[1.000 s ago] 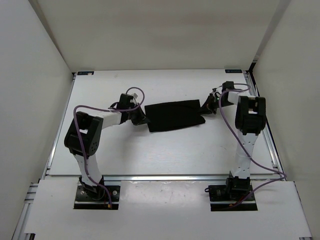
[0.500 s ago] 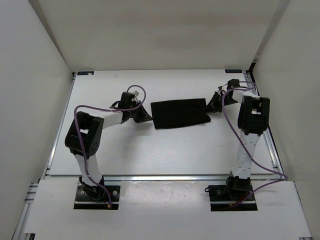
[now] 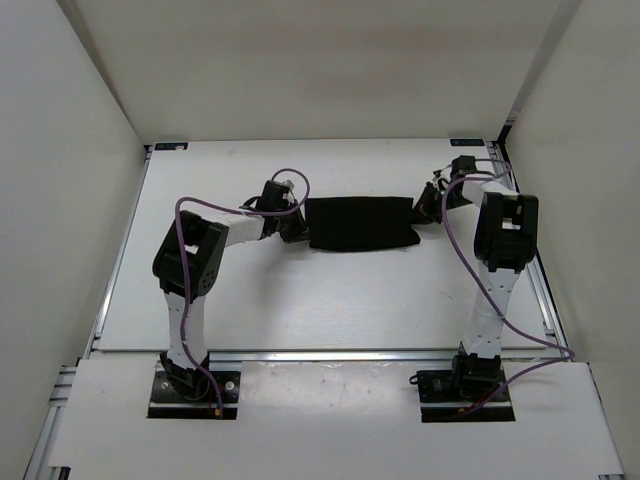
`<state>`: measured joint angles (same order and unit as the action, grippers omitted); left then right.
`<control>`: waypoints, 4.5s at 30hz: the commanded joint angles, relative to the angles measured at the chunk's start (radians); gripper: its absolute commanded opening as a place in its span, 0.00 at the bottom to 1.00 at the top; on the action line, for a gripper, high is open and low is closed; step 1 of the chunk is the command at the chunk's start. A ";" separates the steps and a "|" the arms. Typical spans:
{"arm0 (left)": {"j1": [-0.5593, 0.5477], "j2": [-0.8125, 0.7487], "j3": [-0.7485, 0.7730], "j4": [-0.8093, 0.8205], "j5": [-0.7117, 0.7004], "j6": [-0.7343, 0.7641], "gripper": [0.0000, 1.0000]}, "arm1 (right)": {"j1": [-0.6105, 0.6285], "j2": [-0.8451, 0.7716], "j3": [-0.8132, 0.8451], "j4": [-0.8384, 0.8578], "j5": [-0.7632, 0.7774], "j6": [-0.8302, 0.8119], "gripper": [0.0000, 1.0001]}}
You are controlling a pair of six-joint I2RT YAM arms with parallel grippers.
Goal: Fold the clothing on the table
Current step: Fold the skirt
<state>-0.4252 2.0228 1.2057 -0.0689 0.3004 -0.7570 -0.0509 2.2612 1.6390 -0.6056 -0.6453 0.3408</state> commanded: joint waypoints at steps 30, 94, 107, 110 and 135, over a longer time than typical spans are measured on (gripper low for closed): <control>-0.066 -0.024 -0.047 -0.009 0.039 0.007 0.02 | 0.262 -0.063 0.352 -0.132 0.007 -0.032 0.00; 0.065 0.013 0.166 -0.236 -0.070 0.142 0.01 | 0.261 -0.141 0.235 0.018 -0.258 0.049 0.33; 0.095 -0.078 0.318 -0.181 0.158 0.062 0.02 | 0.275 0.124 0.236 0.064 -0.283 0.139 0.20; 0.046 -0.035 0.331 -0.095 0.256 -0.030 0.02 | 0.264 0.139 0.210 0.057 -0.274 0.152 0.19; 0.051 -0.021 0.270 -0.121 0.140 0.016 0.04 | 0.089 -0.210 0.098 -0.017 -0.226 0.074 0.35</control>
<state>-0.4179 2.1170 1.3930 -0.1528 0.4381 -0.7719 0.0635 2.1754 1.7645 -0.5743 -0.8902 0.4782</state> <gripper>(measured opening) 0.042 0.322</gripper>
